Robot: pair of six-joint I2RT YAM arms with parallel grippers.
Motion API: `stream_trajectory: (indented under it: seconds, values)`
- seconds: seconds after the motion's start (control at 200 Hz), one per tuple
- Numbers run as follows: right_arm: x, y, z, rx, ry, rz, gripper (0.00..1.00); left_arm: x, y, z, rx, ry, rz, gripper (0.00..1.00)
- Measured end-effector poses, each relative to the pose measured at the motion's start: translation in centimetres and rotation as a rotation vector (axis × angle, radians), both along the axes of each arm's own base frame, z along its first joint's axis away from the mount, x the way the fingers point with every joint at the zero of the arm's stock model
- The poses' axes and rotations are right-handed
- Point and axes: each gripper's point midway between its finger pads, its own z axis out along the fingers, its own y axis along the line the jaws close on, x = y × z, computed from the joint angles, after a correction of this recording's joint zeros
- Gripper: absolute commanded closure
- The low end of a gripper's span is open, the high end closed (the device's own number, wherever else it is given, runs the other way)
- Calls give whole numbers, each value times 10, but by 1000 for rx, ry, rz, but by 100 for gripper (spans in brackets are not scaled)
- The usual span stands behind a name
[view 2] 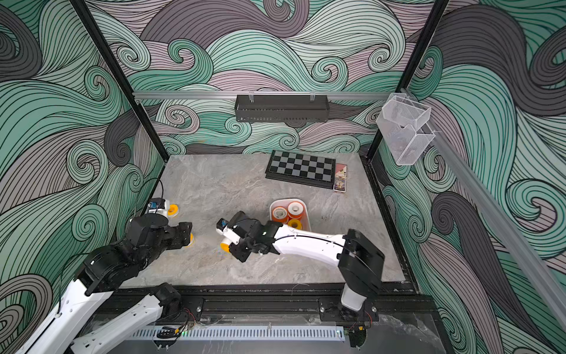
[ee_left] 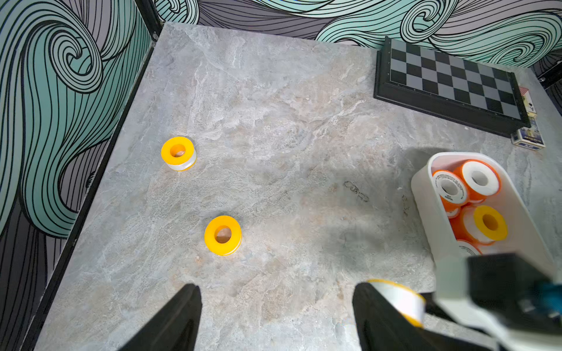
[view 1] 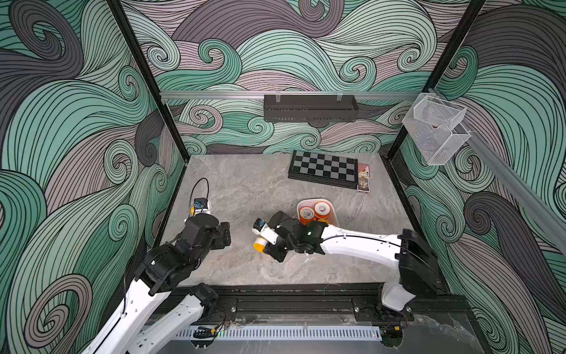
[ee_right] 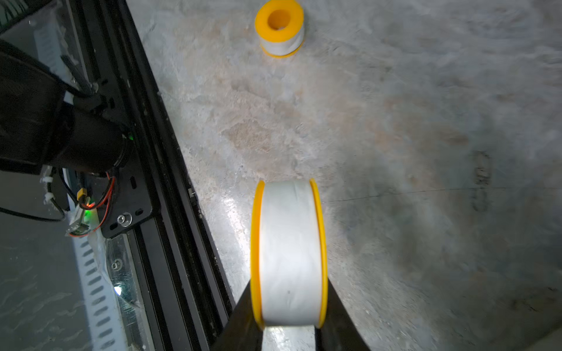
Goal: Put the sealing tape into the storage box
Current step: Pick up the sealing tape at the center of the board, then place the sealing tape in the storage box.
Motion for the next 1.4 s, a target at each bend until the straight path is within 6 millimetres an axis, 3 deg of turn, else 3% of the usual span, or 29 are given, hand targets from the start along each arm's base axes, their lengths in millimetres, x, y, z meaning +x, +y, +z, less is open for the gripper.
stream_trajectory:
  seconds: [0.15,0.355,0.445,0.57,0.775,1.171,1.401]
  values:
    - [37,-58,15,51,5,-164,71,0,-1,0,-2,2,-3,18]
    - [76,-140,13,108,65,-411,71,0,-2,-2,-2,7,-6,18]
    - [88,-165,9,127,99,-502,71,0,-2,-2,-1,11,-7,18]
    - [97,-186,0,150,162,-590,71,0,-2,-4,1,15,-8,18]
    - [94,-201,-17,173,268,-658,71,0,-2,-4,1,16,-9,18]
    - [53,-189,-40,218,492,-614,67,0,-3,-5,-1,19,-12,18]
    - [44,-183,-48,216,560,-594,67,1,-4,-6,0,24,-15,18]
